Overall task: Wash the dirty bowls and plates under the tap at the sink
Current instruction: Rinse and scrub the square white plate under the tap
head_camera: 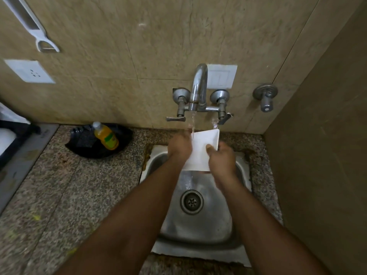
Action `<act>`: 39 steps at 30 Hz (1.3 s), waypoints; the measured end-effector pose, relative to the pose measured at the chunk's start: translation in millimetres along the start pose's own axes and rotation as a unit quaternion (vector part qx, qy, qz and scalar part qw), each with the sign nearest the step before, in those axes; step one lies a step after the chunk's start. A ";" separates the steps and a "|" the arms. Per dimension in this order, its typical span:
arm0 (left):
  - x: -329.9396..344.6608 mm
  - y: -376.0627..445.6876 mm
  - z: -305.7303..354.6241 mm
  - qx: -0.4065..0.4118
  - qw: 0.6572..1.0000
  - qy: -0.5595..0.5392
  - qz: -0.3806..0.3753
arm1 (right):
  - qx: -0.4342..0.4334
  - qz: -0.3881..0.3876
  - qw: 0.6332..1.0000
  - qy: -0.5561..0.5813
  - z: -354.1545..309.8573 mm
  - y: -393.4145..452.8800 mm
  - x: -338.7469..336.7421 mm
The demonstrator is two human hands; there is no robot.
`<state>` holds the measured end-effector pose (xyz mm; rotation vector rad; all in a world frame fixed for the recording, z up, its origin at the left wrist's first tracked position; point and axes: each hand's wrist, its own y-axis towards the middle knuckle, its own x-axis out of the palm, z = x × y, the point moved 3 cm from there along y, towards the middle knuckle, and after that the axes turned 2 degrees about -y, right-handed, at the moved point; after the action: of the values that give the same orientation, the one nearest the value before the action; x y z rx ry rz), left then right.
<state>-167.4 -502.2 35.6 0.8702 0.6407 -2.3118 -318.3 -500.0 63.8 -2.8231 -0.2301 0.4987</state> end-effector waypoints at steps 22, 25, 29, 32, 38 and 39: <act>-38.9 -60.3 -38.8 -0.045 0.947 -0.313 0.053 | 0.056 0.066 0.945 -0.314 -1.1 31.9 74.6; -43.4 -68.7 -40.0 -0.042 0.946 -0.313 0.076 | 0.126 0.031 0.939 -0.318 3.8 43.5 83.9; -49.6 -68.7 -48.0 -0.045 0.945 -0.306 0.103 | 0.027 0.020 0.957 -0.289 9.1 25.0 90.7; -52.7 -56.7 -59.2 -0.074 0.938 -0.327 0.092 | -0.029 -0.061 0.976 -0.209 18.1 17.1 89.5; -46.9 -60.1 -47.4 -0.070 0.935 -0.336 0.086 | -0.023 0.007 0.946 -0.324 4.7 40.1 82.5; -45.7 -58.2 -46.0 -0.077 0.925 -0.363 0.079 | -0.003 -0.013 0.944 -0.331 -0.6 44.3 79.5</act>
<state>-158.0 -416.8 50.1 -0.0395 0.3898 -2.1736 -239.5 -526.4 26.8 -2.5460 -0.3896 1.4274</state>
